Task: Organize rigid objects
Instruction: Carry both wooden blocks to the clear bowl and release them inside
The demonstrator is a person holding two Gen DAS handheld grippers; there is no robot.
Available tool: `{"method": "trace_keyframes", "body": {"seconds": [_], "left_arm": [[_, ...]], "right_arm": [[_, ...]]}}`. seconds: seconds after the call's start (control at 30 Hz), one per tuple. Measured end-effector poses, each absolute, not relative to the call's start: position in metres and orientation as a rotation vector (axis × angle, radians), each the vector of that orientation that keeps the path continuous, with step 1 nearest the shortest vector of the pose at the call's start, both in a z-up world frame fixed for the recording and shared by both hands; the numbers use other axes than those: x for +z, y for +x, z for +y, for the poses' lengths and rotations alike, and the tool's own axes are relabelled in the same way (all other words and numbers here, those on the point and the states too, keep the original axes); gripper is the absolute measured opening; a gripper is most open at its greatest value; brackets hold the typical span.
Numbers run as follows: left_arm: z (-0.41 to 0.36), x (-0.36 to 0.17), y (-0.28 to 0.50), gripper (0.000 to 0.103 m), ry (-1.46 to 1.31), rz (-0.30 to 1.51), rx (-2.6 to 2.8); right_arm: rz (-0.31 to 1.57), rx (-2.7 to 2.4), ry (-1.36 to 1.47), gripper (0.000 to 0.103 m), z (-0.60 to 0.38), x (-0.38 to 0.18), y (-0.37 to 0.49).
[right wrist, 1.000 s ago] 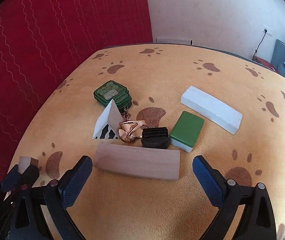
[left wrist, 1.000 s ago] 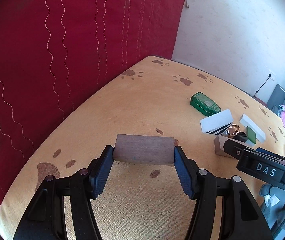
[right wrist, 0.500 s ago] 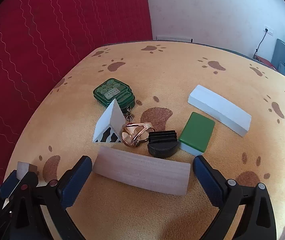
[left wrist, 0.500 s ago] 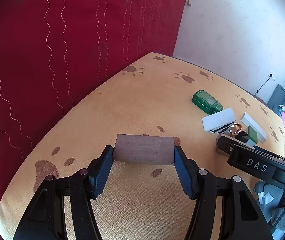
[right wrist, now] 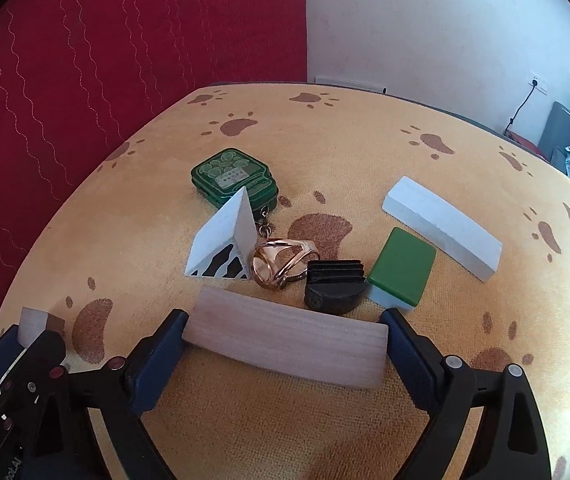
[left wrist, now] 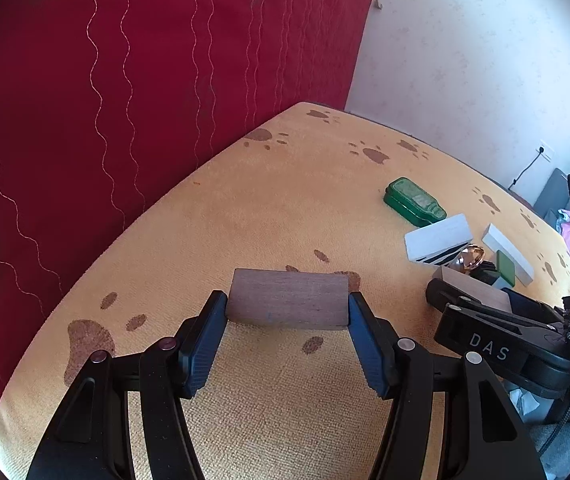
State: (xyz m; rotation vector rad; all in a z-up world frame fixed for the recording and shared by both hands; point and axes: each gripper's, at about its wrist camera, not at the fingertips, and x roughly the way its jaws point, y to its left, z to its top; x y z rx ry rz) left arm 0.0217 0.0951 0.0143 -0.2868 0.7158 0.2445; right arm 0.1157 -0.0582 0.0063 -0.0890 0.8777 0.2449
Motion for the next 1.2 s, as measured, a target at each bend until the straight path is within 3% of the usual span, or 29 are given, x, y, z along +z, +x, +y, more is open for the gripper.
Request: {"method": "trace_keyframes", "body": {"seconds": [1.2], "left_arm": [[0.083,0.016,0.024,0.061,-0.238,0.717,0.232]], "right_arm": [[0.785,0.062,0.135,0.097,-0.215,0.031,0.021]]}}
